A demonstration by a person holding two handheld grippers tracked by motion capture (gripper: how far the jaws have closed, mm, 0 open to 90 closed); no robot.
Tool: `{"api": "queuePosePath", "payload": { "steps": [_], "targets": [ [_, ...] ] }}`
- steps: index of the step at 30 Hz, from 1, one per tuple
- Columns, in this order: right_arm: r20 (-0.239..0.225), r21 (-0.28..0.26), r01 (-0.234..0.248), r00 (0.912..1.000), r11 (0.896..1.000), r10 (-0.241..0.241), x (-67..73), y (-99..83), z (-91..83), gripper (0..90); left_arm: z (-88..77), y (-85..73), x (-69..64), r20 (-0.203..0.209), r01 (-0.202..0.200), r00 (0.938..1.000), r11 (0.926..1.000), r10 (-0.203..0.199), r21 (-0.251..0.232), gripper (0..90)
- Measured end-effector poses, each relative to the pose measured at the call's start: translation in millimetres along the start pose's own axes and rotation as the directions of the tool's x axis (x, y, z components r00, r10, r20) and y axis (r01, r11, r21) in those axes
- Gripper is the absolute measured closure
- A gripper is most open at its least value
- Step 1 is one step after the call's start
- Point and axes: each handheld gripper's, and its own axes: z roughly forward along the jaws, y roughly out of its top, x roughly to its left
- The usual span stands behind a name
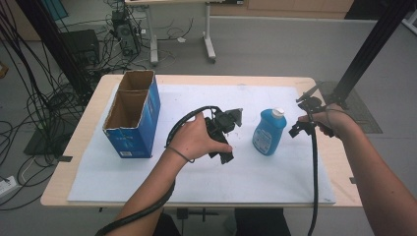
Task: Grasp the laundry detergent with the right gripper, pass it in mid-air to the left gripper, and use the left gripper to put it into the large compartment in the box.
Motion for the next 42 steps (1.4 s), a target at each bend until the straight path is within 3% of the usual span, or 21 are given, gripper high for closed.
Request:
{"api": "queuePosePath", "payload": {
  "steps": [21, 33, 42],
  "targets": [
    [-0.01, -0.024, -0.006, 0.9999, 1.0, 0.006, -1.0, -3.8, -1.7, 5.7, 5.6, -1.9, 3.3, 0.009, 0.014, 0.9999, 0.9999, -0.014, 0.001, 7.6],
    [-0.021, -0.087, 0.012, 0.9997, 0.996, -0.014, 5.8, -22.7, -10.7, 5.4, 2.8, -4.5, 3.9, 0.013, 0.019, 0.9997, 0.9998, -0.019, -0.011, 7.5],
    [-0.027, -0.112, 0.026, 0.9992, 0.993, -0.029, 11.4, -43.4, -4.6, 5.2, 1.1, -6.8, 5.7, 0.012, 0.028, 0.9995, 0.9995, -0.028, -0.018, 7.6]
  ]
}}
